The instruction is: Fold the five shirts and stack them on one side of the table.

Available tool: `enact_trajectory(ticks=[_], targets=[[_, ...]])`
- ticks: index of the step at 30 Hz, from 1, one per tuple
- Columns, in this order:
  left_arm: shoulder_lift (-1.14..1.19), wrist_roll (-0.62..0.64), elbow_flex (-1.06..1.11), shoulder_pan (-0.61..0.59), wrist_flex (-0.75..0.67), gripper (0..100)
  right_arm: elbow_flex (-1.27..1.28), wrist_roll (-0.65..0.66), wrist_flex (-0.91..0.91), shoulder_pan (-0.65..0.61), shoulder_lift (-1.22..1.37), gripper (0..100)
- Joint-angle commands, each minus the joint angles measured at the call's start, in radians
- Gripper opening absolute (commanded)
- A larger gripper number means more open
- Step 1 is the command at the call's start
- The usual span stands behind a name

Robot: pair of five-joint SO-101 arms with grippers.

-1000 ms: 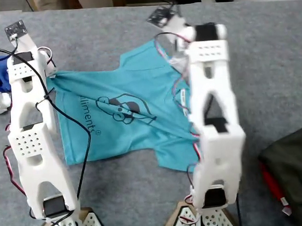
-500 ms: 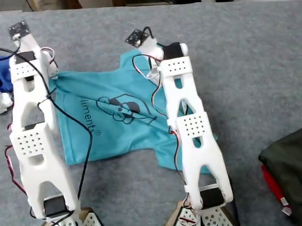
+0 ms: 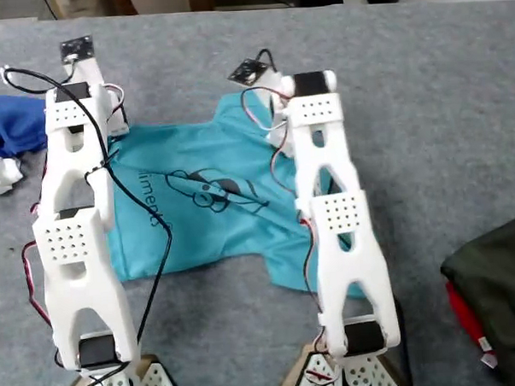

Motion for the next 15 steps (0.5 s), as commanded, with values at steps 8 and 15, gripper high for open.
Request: enact_trajectory(ticks=[8,15], targets=[[-0.021,-0.172,-0.075,-0.012,0.038,2,0.421,0.060,0.015,0.033,-0.337,1.9],[-0.012,-0.170,-0.075,-0.008,0.031,2,0.325,0.058,-0.012,0.036,-0.429,30.3]])
